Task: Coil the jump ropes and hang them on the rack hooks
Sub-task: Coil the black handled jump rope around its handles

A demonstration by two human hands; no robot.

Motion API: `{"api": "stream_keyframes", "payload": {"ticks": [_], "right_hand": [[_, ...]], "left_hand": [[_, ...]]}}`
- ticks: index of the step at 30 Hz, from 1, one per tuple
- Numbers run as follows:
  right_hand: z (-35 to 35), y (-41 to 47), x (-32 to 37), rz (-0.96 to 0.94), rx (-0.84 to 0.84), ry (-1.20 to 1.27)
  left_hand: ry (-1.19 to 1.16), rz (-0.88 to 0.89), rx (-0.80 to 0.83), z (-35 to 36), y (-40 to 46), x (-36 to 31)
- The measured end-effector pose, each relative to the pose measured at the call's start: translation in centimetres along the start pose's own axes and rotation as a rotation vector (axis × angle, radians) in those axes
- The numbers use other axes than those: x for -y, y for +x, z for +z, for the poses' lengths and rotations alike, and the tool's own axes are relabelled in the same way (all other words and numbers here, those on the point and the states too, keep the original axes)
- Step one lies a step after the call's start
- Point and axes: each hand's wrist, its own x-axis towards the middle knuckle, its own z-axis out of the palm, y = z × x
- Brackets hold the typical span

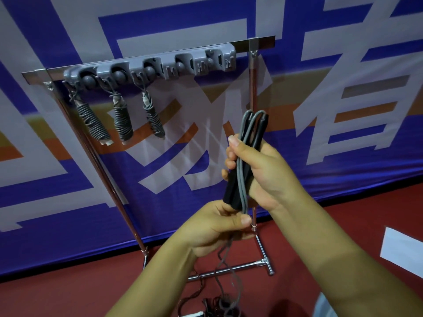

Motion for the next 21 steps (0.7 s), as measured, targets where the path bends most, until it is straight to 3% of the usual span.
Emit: {"api": "stream_keyframes", "payload": {"ticks": [6,12,16,19,21], "right_hand": [[0.5,-0.6,0.8,0.156,-0.004,0.067],[-0.5,-1.4,1.7,0.114,0.056,-0.079],[-1.1,-1.1,1.4,0.049,-0.013,-0.137],[-1.4,-0.5,1.0,-0.024,-0.089,-0.13],[-1.6,-0.1,0.7,-0.087,-0.111,-0.124]], "left_hand": [[0.233,0.116,-0.144,-0.1,0.3,-0.7],[0.43,0.157,-0.212,-1.5,-0.6,-2.9],[0.586,0.192,-0.308,-1.8,-1.1,-3.9],[0.468,0.19,-0.373,-1.4,-1.4,-3.9],[0.234,0.151,-0.39,-1.0,-1.3,-3.7]]}}
